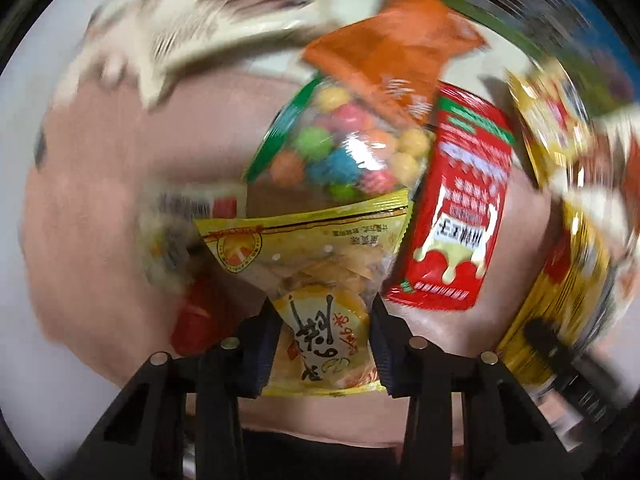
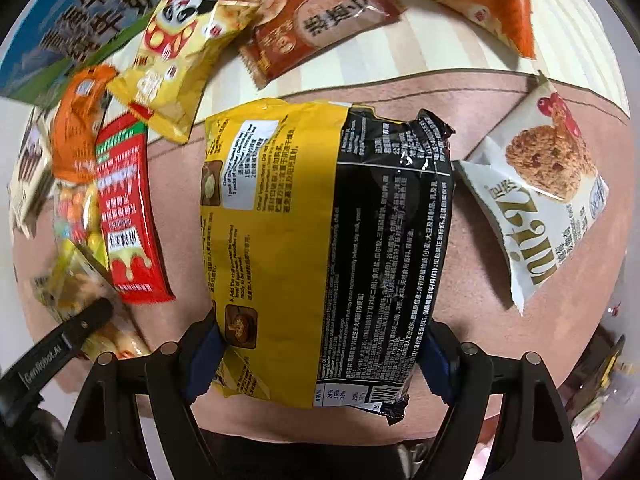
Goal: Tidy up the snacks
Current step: 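Grasp the yellow-black biscuit bag with right tool while left tool grasps yellow cookie bag, then carry both bags into the cardboard box and open both tools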
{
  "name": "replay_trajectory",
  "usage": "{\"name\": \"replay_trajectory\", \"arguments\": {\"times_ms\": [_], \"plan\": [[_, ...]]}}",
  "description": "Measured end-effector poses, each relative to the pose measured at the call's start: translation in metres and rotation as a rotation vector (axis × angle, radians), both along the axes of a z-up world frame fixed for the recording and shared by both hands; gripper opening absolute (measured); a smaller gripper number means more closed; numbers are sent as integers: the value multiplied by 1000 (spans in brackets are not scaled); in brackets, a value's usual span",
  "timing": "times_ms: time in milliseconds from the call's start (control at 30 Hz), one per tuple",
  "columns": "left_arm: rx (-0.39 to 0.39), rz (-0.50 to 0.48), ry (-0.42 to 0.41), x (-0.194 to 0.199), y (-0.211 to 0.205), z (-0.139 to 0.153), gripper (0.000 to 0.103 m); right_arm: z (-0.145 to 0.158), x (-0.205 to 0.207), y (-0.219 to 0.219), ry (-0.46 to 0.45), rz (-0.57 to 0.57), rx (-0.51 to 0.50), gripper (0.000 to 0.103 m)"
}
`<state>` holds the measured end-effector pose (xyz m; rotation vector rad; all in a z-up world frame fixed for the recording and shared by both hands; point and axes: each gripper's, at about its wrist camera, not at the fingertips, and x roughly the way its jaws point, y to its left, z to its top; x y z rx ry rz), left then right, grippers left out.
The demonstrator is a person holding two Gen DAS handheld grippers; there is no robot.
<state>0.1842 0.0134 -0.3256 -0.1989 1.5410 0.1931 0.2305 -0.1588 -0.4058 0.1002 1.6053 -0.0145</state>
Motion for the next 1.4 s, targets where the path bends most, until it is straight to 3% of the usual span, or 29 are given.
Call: {"name": "replay_trajectory", "arguments": {"times_ms": [133,233,367,400,667,900,1000,1167,1333,1400], "plan": [[30,-89,7,-2,-3,-10,41,-2,-1,7,1,9,-10,87],[25,-90,9,-1,-1,-18,42,-10,-1,14,-6,-14,10,96],[-4,-83,-9,-1,17,-26,40,-15,0,18,-10,-83,-4,93],[-12,-86,-17,9,11,-19,39,-16,0,19,-13,-101,-14,87],[-6,-196,-121,-11,22,28,34,5,-6,30,-60,-141,-22,85],[-74,-235,-239,-8,36,111,34,74,-3,51,-162,-70,105,85],[-93,-240,-302,15,39,157,34,106,20,60,-212,-44,174,85],[-97,-241,-391,98,28,203,34,156,77,68,-296,5,264,85],[-81,-235,-389,185,19,203,34,186,155,68,-379,44,263,85],[-92,-236,-363,216,18,201,34,185,193,69,-383,55,243,85]]}}
